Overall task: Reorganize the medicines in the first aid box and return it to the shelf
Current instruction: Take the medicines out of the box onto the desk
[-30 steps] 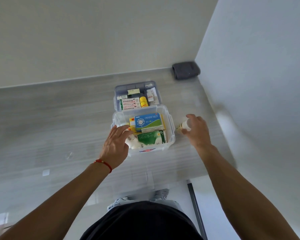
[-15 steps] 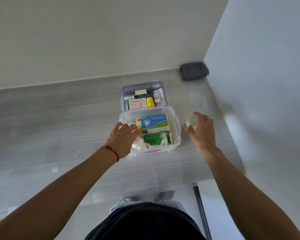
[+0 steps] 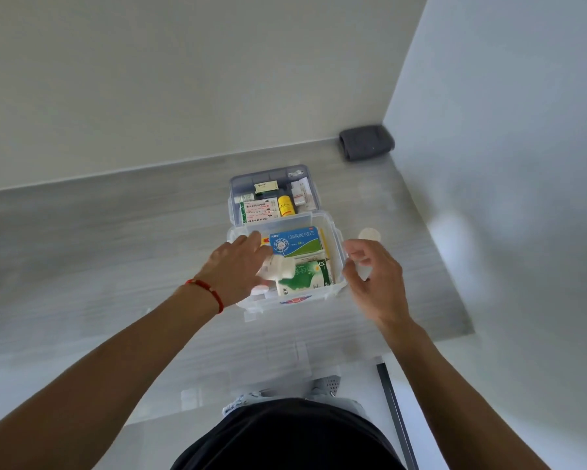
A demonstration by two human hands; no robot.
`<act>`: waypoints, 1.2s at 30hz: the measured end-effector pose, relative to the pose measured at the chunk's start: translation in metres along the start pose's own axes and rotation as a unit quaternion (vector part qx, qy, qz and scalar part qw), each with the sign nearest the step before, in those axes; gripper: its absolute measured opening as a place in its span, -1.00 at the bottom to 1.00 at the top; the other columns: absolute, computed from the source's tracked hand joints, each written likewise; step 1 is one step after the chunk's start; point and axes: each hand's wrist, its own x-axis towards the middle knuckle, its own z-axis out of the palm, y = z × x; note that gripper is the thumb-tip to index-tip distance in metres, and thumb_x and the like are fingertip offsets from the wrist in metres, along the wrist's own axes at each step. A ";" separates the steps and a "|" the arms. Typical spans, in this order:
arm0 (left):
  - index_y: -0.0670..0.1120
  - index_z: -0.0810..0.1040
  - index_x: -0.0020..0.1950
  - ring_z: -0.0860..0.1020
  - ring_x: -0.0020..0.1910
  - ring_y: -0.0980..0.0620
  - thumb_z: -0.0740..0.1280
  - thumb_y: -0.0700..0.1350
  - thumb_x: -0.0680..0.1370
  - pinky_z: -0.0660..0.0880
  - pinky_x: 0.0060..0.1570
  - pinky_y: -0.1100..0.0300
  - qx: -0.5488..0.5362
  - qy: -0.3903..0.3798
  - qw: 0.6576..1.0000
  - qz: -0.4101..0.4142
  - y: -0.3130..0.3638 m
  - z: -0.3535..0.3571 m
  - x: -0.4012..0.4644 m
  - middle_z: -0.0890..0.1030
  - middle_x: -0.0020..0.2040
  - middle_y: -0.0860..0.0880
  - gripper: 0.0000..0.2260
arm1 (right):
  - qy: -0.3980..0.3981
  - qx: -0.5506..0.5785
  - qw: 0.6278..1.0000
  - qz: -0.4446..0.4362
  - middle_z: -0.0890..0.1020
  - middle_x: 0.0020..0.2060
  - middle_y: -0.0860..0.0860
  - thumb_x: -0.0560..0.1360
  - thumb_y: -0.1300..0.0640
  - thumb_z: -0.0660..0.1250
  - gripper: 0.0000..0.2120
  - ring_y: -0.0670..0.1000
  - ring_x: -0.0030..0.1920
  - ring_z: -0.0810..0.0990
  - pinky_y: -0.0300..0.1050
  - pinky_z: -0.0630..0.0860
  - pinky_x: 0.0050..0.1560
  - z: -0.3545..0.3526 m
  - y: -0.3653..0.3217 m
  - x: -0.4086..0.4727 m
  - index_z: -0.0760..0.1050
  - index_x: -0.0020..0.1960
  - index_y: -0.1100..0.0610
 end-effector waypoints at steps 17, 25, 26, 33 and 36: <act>-0.11 0.64 0.16 0.55 0.03 -0.07 0.43 -0.16 0.53 0.55 0.13 -0.05 -0.323 0.131 0.931 -0.104 0.055 0.033 -0.012 0.61 0.07 -0.05 -0.79 | 0.103 0.048 0.966 0.234 0.60 -0.01 -0.21 0.43 0.09 0.53 -0.56 -0.30 -0.07 0.62 -0.54 0.44 -0.19 -0.044 0.047 0.020 0.46 0.25 -0.05; -0.12 0.66 0.06 0.59 -0.03 -0.02 0.47 -0.08 0.52 0.60 0.05 0.00 -0.355 0.150 0.909 -0.159 0.057 0.045 -0.023 0.64 -0.02 -0.05 -0.83 | -0.015 -0.073 0.976 0.204 0.58 0.17 0.15 0.46 0.25 0.53 -0.51 0.18 0.15 0.57 -0.10 0.42 0.09 -0.009 0.101 0.011 0.47 0.34 0.19; -0.12 0.67 0.06 0.60 -0.03 -0.02 0.47 -0.07 0.52 0.60 0.05 0.00 -0.361 0.150 0.906 -0.164 0.057 0.044 -0.022 0.64 -0.01 -0.05 -0.82 | -0.025 -0.089 0.975 0.201 0.57 0.20 0.16 0.47 0.25 0.52 -0.51 0.19 0.18 0.56 -0.10 0.41 0.09 -0.006 0.104 0.011 0.46 0.35 0.20; -0.13 0.67 0.05 0.62 -0.01 0.00 0.52 -0.04 0.47 0.62 0.06 0.12 -0.388 0.136 0.890 -0.196 0.053 0.042 -0.021 0.65 0.03 -0.04 -0.76 | -0.058 -0.105 0.966 0.230 0.44 0.40 0.19 0.48 0.16 0.53 -0.31 0.21 0.38 0.45 0.10 0.45 0.31 -0.005 0.103 0.012 0.30 0.51 0.20; -0.09 0.66 0.06 0.60 -0.01 0.03 0.52 -0.03 0.46 0.60 0.06 0.20 -0.400 0.122 0.883 -0.215 0.053 0.042 -0.019 0.64 0.02 0.00 -0.76 | 0.010 -0.106 0.980 0.165 0.49 0.36 0.18 0.49 0.17 0.45 -0.44 0.21 0.38 0.43 0.10 0.42 0.37 -0.016 0.087 0.013 0.38 0.45 0.20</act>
